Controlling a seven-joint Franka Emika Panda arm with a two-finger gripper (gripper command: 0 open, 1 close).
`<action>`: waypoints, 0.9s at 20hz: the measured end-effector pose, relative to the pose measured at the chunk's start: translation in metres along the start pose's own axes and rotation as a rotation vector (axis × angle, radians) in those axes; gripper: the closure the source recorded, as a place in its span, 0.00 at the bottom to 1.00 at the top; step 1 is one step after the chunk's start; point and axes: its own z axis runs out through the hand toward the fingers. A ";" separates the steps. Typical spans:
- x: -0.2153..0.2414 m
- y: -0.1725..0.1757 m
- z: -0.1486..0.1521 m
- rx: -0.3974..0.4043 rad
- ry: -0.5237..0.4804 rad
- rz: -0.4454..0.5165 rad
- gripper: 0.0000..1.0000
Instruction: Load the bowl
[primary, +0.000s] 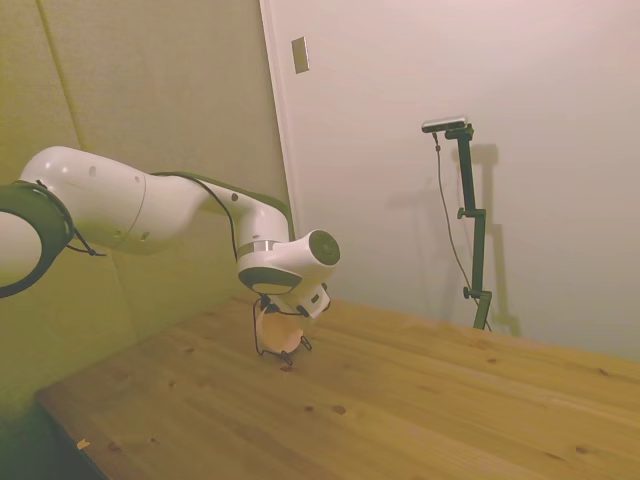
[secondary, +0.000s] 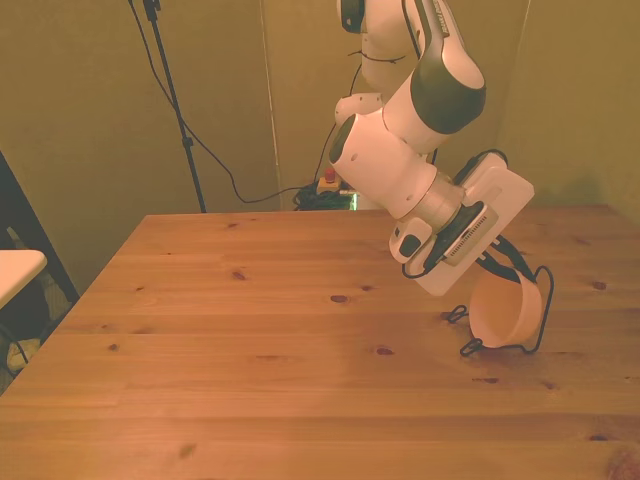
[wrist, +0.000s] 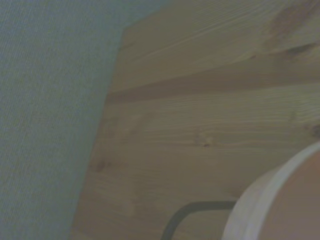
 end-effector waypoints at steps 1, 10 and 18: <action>0.000 0.000 0.000 0.000 -0.001 0.000 0.00; 0.003 0.004 -0.009 0.001 -0.008 0.007 0.00; -0.009 0.019 -0.083 -0.030 0.080 -0.001 0.00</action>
